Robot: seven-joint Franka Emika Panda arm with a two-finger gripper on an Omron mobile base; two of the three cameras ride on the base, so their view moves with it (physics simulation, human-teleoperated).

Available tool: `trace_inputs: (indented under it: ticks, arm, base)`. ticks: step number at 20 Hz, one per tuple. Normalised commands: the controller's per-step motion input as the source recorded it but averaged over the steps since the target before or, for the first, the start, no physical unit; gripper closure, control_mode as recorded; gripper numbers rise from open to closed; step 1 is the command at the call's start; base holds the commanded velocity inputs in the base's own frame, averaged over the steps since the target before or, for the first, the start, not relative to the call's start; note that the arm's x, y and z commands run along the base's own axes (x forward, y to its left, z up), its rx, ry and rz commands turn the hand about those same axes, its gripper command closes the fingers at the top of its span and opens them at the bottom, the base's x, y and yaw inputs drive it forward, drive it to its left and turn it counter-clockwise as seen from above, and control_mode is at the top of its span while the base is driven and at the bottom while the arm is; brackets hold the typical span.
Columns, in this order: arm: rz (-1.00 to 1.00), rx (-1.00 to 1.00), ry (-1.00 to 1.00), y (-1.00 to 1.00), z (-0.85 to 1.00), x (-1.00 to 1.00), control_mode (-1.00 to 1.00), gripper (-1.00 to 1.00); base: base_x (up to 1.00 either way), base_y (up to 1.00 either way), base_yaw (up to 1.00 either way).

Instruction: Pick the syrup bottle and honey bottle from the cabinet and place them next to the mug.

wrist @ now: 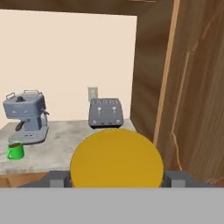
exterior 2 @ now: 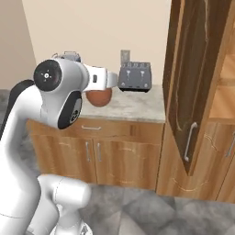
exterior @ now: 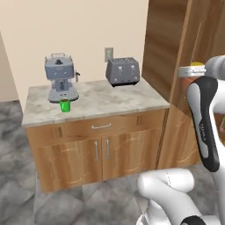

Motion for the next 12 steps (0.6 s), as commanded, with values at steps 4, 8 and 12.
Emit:
trace_inputs:
  ticks: [4, 8, 12]
  arm:
    - [0.00, 0.00, 0.00, 0.00, 0.00, 0.00, 1.00, 1.00]
    - [0.00, 0.00, 0.00, 0.00, 0.00, 0.00, 1.00, 1.00]
    - [0.00, 0.00, 0.00, 0.00, 0.00, 0.00, 1.00, 1.00]
  base:
    - [1.00, 0.62, -0.08]
    - [0.96, 0.58, -0.08]
    - [0.74, 0.59, -0.07]
